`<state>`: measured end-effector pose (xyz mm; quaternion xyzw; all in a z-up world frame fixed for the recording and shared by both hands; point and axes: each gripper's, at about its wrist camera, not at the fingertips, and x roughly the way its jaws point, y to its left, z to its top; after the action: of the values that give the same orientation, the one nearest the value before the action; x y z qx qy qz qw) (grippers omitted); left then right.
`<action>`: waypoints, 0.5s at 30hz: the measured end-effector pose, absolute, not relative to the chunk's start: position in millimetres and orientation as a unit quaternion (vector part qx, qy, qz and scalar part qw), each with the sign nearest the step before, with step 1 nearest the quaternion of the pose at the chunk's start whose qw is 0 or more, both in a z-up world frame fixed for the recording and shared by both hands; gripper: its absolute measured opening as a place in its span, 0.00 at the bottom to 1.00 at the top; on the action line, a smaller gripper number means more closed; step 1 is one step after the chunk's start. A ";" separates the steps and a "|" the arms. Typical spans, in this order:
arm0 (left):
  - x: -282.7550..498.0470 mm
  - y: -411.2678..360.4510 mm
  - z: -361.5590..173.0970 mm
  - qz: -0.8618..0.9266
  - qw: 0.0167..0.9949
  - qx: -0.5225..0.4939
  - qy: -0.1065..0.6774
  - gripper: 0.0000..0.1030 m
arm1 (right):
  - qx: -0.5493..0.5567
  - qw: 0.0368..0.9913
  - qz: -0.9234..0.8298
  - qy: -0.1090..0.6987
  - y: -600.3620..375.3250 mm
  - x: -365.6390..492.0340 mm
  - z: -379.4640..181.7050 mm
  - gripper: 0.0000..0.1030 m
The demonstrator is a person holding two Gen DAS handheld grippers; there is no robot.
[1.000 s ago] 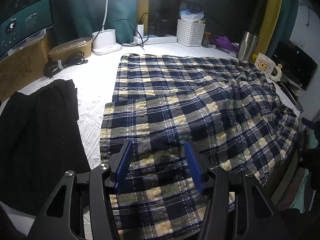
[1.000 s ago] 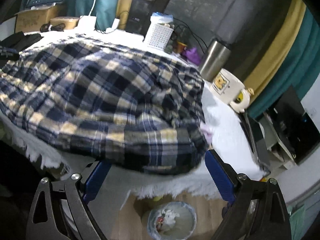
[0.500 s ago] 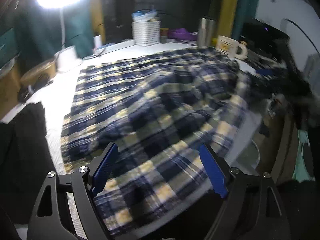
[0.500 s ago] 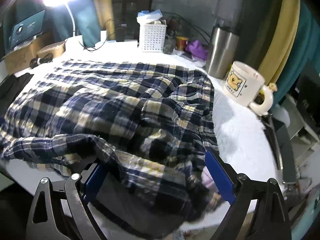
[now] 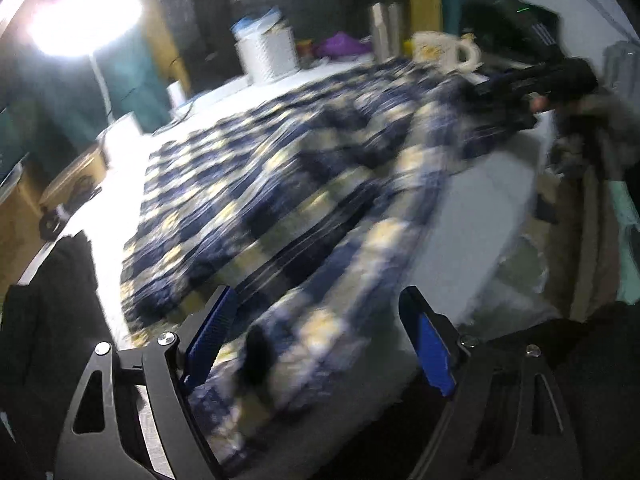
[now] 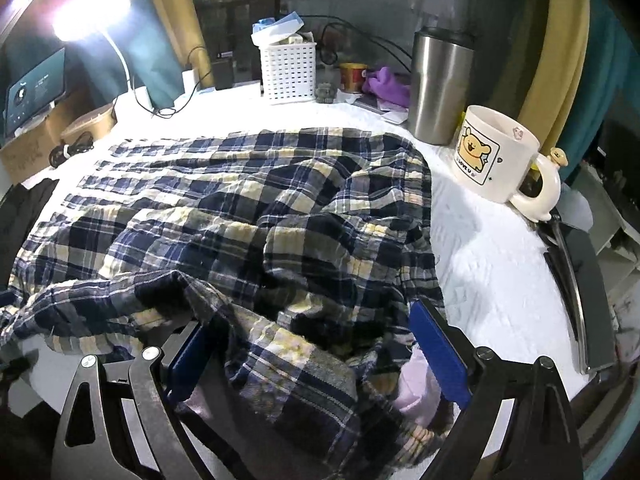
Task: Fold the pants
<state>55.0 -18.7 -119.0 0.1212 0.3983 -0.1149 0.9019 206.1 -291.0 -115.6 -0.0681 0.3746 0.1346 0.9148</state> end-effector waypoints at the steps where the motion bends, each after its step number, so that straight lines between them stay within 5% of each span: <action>1: 57.3 -13.9 -120.3 -0.109 0.902 0.115 0.401 0.43 | -0.067 0.916 0.139 0.370 -293.4 201.7 -115.2 0.92; 3: 62.7 0.1 -119.8 -0.110 0.901 0.080 0.411 0.15 | -0.068 0.919 0.143 0.362 -298.4 191.9 -115.2 0.92; 4: 64.7 6.9 -116.6 -0.107 0.904 0.064 0.408 0.11 | -0.070 0.919 0.144 0.359 -300.4 188.5 -115.7 0.92; 15: 96.7 30.2 -80.8 -0.095 0.921 0.018 0.377 0.06 | -0.154 0.925 0.136 0.318 -299.1 124.2 -111.2 0.98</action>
<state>96.7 30.2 -80.8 0.0175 0.3765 -0.0949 0.9214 124.2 -299.2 -111.2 -0.1543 0.3183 0.1359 0.9254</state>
